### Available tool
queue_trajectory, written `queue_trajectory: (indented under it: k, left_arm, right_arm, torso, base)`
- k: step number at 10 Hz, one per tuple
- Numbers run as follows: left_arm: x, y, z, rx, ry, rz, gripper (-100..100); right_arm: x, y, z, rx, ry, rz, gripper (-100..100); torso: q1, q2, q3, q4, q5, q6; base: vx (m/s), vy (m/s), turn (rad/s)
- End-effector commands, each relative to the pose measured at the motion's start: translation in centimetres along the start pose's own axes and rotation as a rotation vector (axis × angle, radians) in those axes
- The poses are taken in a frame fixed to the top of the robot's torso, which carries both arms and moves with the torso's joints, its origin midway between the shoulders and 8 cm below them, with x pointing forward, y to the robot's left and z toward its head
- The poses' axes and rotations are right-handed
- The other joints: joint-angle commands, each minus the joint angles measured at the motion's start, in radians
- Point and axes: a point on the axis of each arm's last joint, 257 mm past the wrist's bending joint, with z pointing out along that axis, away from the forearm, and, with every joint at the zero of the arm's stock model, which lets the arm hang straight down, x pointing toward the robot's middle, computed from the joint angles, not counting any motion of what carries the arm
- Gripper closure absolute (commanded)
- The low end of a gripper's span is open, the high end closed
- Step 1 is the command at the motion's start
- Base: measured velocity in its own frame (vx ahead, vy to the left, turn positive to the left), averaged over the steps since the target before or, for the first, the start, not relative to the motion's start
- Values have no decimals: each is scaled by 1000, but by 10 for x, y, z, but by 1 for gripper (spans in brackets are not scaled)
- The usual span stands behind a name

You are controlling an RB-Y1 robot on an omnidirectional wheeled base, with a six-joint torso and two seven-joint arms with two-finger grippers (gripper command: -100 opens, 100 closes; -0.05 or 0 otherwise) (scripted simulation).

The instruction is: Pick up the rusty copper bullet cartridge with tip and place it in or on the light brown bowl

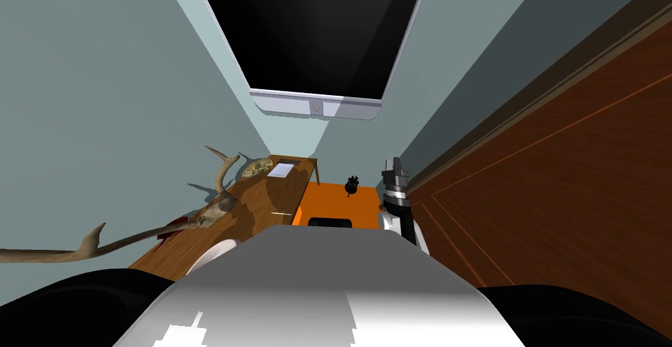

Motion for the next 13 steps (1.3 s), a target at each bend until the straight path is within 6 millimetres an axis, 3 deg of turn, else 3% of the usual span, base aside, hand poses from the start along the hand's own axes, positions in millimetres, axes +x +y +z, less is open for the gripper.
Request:
queue_trajectory:
  k: [1, 2, 3, 7, 8, 9, 13]
  left_arm:
    - [0, 0, 0, 0, 0, 0, -100]
    - [-1, 1, 0, -3, -3, -2, 0]
    - [-2, -2, 8, -1, -11, -32, -100]
    - [-3, -9, 28, 3, -25, -101, -100]
    - [-4, -7, 24, 2, -24, -89, -100]
    - [-4, -7, 24, 2, -25, -90, 100]
    - [-4, -7, 24, 1, -25, -90, 100]
  right_arm:
    - [0, 0, 0, 0, 0, 0, 0]
    - [0, 0, 0, 0, 0, 0, 0]
    - [0, 0, 0, 0, 0, 0, 0]
    - [0, 0, 0, 0, 0, 0, 0]
    - [0, 0, 0, 0, 0, 0, 0]
    - [0, 0, 0, 0, 0, 0, 0]
    - [0, 0, 0, 0, 0, 0, 0]
  torso:
    - [0, 0, 0, 0, 0, 0]
    - [-1, 2, 1, 0, 0, 0]
    - [-2, 4, 2, 1, 0, 0]
    - [-4, 11, 6, 3, 0, 0]
    - [1, 11, 7, 4, 6, 0]
    - [4, 10, 7, 4, 7, -1]
    - [5, 7, 5, 3, 8, -1]
  base:
    - [24, 17, -15]
    - [5, 4, 1]
    - [-57, 13, -222]
    - [-98, -10, -191]
    - [-38, -5, -36]
    - [-6, -4, 7]
    - [-1, 0, 1]
